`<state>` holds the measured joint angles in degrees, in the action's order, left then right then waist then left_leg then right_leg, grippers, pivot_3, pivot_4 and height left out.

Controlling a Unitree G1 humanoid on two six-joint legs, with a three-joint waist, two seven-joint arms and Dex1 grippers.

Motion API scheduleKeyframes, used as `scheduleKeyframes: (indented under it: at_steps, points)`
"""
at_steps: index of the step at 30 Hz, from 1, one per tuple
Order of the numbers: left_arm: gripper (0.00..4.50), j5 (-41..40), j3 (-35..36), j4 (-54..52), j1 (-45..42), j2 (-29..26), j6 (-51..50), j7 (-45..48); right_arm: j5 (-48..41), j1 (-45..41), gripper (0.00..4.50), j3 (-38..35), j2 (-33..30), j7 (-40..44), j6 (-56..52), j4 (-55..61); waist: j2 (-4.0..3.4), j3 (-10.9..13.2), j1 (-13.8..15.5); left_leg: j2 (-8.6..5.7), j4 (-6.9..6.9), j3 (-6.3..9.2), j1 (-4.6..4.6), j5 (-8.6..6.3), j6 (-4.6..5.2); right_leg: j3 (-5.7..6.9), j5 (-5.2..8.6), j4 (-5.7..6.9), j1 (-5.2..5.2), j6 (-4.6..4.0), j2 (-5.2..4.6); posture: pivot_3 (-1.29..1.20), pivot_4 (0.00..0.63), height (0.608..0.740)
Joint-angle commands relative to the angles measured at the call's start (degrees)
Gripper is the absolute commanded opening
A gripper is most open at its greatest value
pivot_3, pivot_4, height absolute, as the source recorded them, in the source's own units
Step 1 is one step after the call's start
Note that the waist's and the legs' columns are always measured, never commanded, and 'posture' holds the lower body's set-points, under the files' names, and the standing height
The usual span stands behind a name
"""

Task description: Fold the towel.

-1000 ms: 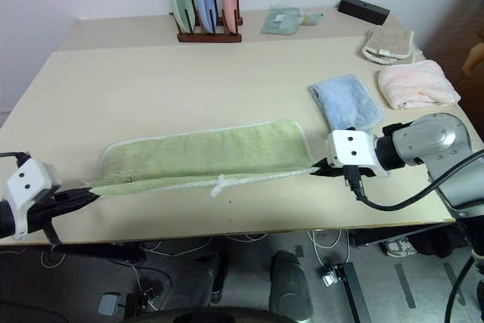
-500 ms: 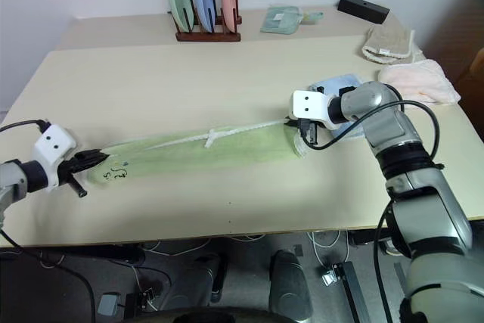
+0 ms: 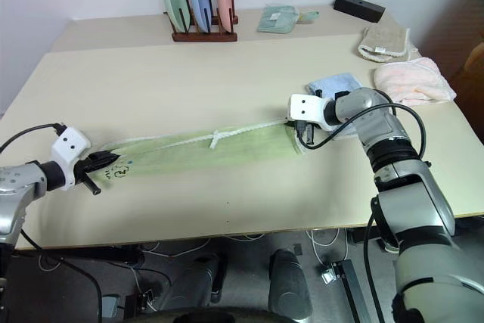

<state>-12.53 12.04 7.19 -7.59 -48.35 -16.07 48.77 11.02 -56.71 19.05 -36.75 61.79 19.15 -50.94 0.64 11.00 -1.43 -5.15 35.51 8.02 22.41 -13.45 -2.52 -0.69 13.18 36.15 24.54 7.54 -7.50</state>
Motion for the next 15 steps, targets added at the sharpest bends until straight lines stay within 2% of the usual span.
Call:
scheduleKeyframes:
  at_steps: [1,3,12,15]
  points:
    - [1.77,0.4,2.46,0.38,-0.78,-0.35,1.08,-2.37,0.32,-2.24,1.74,-2.33,-0.08,-3.37,1.13,-0.04,0.0,0.0,-0.11,0.0,0.0,0.0,0.0,0.0,0.0,0.0,0.0,0.0,0.0,0.0,0.0,0.0,0.15,0.74]
    - [2.82,1.57,3.02,1.75,-1.78,0.37,3.67,-5.31,0.81,-2.33,2.83,-2.54,-0.12,-5.51,1.88,-0.19,0.0,0.0,-0.31,0.0,0.0,0.0,0.0,0.0,0.0,-0.01,0.0,0.0,0.0,0.0,0.0,0.0,0.15,0.74]
    - [2.82,3.66,6.06,6.99,-7.5,5.25,6.81,-20.08,3.19,-1.71,2.83,-4.28,-0.49,-16.06,0.55,-0.41,0.01,-0.01,-0.94,-0.01,0.01,0.02,0.0,0.02,-0.03,-0.02,-0.03,0.03,0.01,0.01,0.0,0.0,0.15,0.74]
    - [2.82,3.37,6.24,6.53,-7.22,6.23,6.9,-21.33,2.57,-0.57,2.83,-5.5,-1.35,-17.24,-0.34,1.73,0.01,-0.01,-1.17,-0.01,0.01,0.0,0.0,0.02,-0.03,-0.04,-0.03,0.03,0.02,0.01,0.0,0.0,0.15,0.74]
